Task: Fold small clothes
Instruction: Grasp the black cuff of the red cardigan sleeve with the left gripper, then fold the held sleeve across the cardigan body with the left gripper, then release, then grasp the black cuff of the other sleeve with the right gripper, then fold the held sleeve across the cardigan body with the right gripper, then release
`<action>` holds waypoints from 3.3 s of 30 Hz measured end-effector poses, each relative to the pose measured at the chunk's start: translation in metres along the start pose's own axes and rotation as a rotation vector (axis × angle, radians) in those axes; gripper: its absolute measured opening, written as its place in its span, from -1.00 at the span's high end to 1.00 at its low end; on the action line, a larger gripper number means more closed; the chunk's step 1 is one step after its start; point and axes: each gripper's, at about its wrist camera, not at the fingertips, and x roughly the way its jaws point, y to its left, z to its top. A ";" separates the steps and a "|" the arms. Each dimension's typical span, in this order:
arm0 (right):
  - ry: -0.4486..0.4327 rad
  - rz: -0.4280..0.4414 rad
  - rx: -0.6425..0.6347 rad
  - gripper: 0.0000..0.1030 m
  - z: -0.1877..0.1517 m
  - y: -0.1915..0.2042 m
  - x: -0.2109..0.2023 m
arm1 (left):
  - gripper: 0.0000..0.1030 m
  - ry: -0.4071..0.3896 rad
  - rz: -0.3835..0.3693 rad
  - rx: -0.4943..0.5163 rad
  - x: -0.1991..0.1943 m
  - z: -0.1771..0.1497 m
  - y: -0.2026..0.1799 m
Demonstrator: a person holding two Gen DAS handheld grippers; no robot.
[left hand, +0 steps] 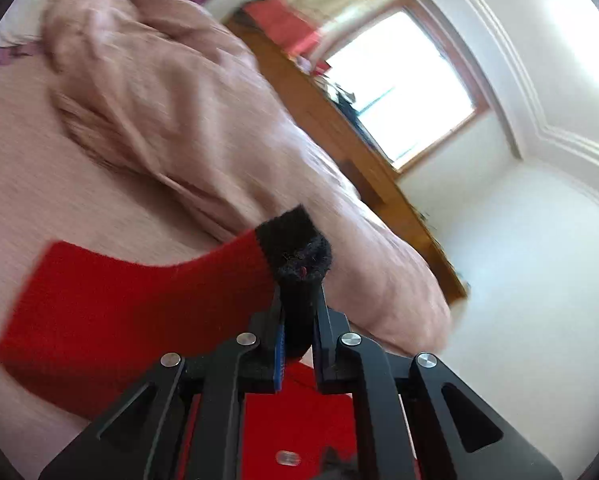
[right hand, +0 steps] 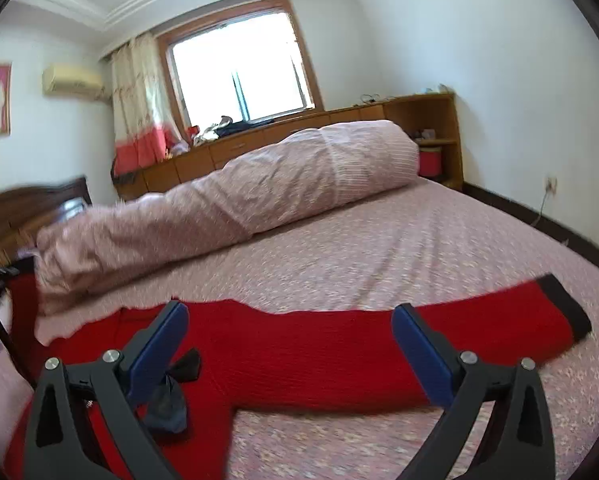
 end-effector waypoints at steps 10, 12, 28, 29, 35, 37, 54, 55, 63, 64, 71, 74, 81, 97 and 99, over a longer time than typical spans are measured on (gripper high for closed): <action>-0.022 0.037 0.211 -1.00 0.010 -0.065 -0.018 | 0.93 0.193 -0.034 0.203 0.091 -0.149 -0.093; -0.015 0.035 0.214 -1.00 0.009 -0.066 -0.016 | 0.93 0.210 -0.021 0.266 0.098 -0.168 -0.100; 0.029 0.027 0.139 -1.00 0.003 -0.052 -0.008 | 0.69 0.366 0.008 0.462 0.120 -0.241 -0.110; 0.034 0.025 0.139 -1.00 0.003 -0.052 -0.007 | 0.68 0.386 -0.008 0.460 0.119 -0.242 -0.111; 0.056 0.015 0.122 -1.00 -0.001 -0.053 -0.005 | 0.60 0.411 -0.071 0.478 0.088 -0.230 -0.123; 0.063 0.006 0.120 -1.00 -0.002 -0.057 -0.006 | 0.53 0.386 -0.067 0.488 0.069 -0.212 -0.121; 0.165 -0.064 0.659 -1.00 -0.048 -0.234 -0.004 | 0.30 0.218 0.545 0.576 -0.044 -0.083 0.085; 0.147 -0.057 0.669 -1.00 -0.046 -0.236 -0.005 | 0.30 0.210 0.496 0.562 -0.043 -0.075 0.084; 0.056 -0.083 0.735 -1.00 -0.043 -0.250 0.004 | 0.25 0.180 0.499 0.513 -0.041 -0.067 0.090; 0.036 -0.088 0.741 -1.00 -0.042 -0.254 0.004 | 0.25 0.178 0.500 0.502 -0.040 -0.065 0.092; -0.113 -0.137 0.790 -0.90 -0.036 -0.282 0.000 | 0.25 0.183 0.543 0.411 -0.037 -0.061 0.110; -0.078 -0.136 0.789 -0.77 -0.036 -0.280 0.002 | 0.25 0.186 0.532 0.348 -0.037 -0.057 0.118; -0.026 -0.237 0.867 0.66 -0.057 -0.289 0.000 | 0.25 0.147 0.529 0.349 -0.044 -0.054 0.113; 0.004 0.006 0.224 0.78 0.040 -0.009 0.070 | 0.25 0.130 0.473 0.471 -0.049 -0.064 0.079; 0.035 0.089 0.146 0.78 0.037 0.052 0.087 | 0.25 0.130 0.468 0.487 -0.047 -0.065 0.076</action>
